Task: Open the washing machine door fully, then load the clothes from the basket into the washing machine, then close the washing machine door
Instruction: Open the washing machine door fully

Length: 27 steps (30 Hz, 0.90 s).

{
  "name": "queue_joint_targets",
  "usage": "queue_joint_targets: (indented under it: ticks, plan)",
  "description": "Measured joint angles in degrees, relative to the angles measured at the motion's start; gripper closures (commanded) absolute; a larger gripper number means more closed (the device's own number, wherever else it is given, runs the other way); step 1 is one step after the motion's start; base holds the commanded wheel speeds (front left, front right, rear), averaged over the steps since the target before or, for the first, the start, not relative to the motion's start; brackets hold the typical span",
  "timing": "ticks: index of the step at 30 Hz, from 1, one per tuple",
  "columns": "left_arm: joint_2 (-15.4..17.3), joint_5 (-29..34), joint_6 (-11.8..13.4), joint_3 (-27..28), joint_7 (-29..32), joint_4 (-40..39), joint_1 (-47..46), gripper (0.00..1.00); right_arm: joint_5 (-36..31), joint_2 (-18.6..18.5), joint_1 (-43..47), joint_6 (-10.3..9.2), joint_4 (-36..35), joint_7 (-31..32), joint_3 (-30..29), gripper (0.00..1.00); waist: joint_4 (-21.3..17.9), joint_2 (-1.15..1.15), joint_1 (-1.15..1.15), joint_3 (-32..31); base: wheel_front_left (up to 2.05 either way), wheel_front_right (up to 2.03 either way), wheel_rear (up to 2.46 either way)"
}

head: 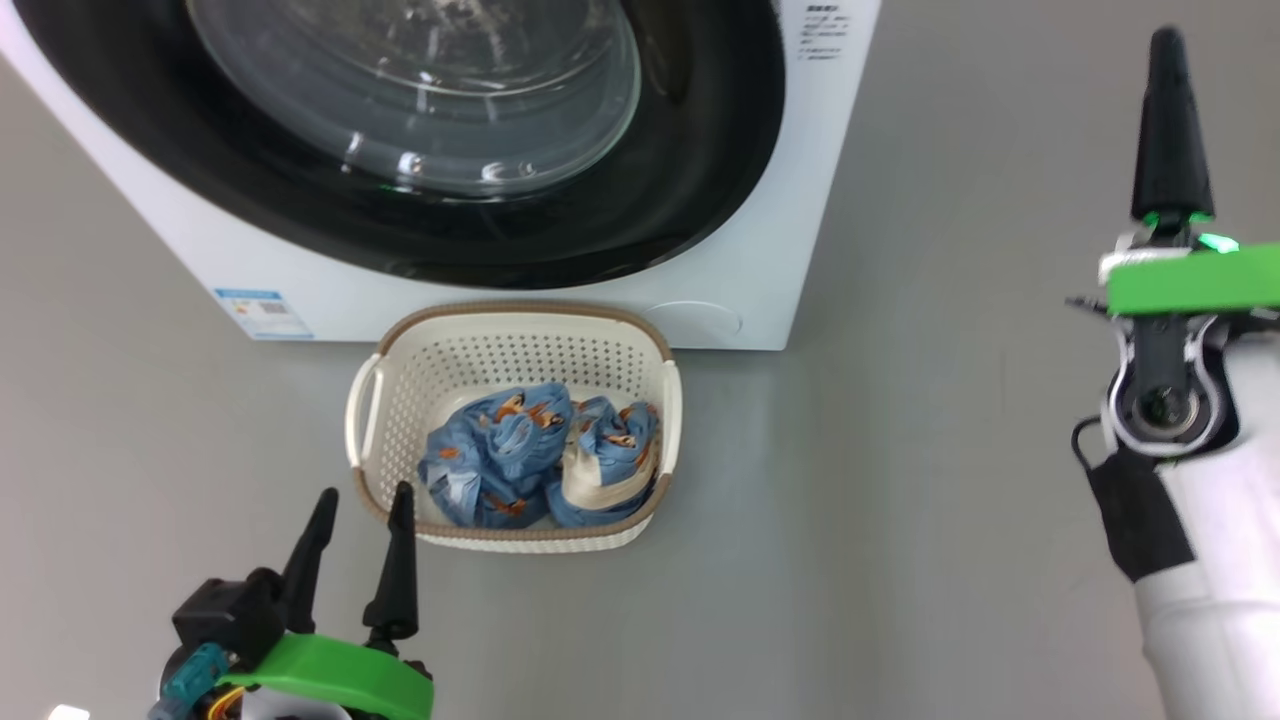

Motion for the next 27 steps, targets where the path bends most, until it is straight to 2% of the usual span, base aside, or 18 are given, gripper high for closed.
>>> queue_joint_targets:
  ticks: [1,6,13,22,27]
  plan:
    - [0.0,0.0,0.0,0.0,0.0,0.0,0.0,0.00,0.0,0.0,0.0,0.00,0.0,0.0,0.0,1.00,0.0,0.00,0.00,0.0,0.00,0.00,0.00]
    - [-0.1,-0.4,0.0,-1.1,-0.1,0.0,-1.1,0.00,13.5,-4.3,-4.8,0.00,4.5,0.6,5.7,1.00,1.8,0.00,0.00,1.4,0.00,0.00,0.00]
    - [-0.2,-1.0,0.0,-2.5,-0.1,0.0,-3.8,0.00,27.8,-10.5,-12.6,0.00,7.5,10.9,10.5,1.00,4.1,0.00,0.00,4.6,0.00,0.00,0.00]
    - [-0.5,-1.7,0.0,-3.5,-0.1,0.0,-6.0,0.00,36.1,-14.0,-19.2,0.00,13.9,28.9,13.2,1.00,6.9,0.00,0.00,8.4,0.00,0.00,0.00]
    - [-0.7,-2.2,0.0,-4.3,-0.1,0.0,-7.2,0.00,38.7,-14.5,-23.0,0.00,17.1,35.0,12.7,1.00,7.9,0.00,0.00,10.5,0.00,0.00,0.00]
